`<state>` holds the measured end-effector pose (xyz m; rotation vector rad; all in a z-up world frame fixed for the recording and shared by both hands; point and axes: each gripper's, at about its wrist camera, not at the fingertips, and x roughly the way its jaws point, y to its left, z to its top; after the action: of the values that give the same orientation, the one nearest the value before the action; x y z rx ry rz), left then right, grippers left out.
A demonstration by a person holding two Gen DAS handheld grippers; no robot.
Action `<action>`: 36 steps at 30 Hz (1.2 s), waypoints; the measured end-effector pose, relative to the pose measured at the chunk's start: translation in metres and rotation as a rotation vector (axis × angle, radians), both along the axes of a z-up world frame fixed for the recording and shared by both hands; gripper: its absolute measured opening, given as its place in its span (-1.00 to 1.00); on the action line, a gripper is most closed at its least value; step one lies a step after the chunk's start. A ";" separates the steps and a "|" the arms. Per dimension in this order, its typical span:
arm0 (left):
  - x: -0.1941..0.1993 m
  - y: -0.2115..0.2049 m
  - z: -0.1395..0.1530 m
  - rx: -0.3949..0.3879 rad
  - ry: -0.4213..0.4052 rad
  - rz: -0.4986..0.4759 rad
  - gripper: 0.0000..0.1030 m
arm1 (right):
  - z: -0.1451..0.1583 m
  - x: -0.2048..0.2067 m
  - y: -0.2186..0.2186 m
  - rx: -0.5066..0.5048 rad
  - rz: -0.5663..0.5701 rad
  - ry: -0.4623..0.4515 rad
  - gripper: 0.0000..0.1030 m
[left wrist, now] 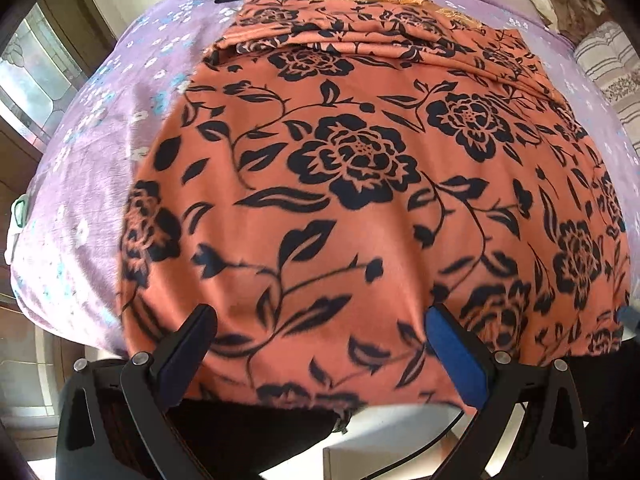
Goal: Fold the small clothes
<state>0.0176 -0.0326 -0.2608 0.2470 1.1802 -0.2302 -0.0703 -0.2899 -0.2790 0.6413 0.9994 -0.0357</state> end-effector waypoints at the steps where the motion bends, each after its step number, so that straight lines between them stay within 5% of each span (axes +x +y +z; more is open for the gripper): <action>1: -0.005 0.003 0.003 0.007 -0.009 -0.002 1.00 | 0.007 0.000 0.002 0.014 0.012 -0.033 0.25; 6: -0.023 0.022 0.020 0.037 -0.087 -0.031 1.00 | 0.021 -0.010 0.010 -0.022 0.070 -0.172 0.25; 13: -0.012 0.045 0.043 -0.012 -0.189 0.101 1.00 | 0.005 -0.019 -0.024 0.124 -0.048 -0.250 0.27; 17: -0.001 0.051 0.035 -0.008 -0.182 0.170 1.00 | 0.005 -0.020 -0.029 0.098 -0.061 -0.268 0.27; 24: -0.005 0.081 0.029 -0.056 -0.156 0.221 1.00 | 0.004 -0.031 -0.060 0.192 -0.147 -0.296 0.30; 31: -0.022 0.116 0.039 -0.128 -0.198 0.193 1.00 | 0.023 -0.054 -0.114 0.207 -0.276 -0.314 0.45; 36: -0.031 0.135 0.031 -0.207 -0.152 0.180 1.00 | 0.023 -0.044 -0.119 0.179 -0.254 -0.282 0.49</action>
<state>-0.0132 0.1021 -0.2295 -0.0235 1.0123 -0.1712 -0.1140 -0.4092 -0.2562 0.9080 0.6495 -0.0779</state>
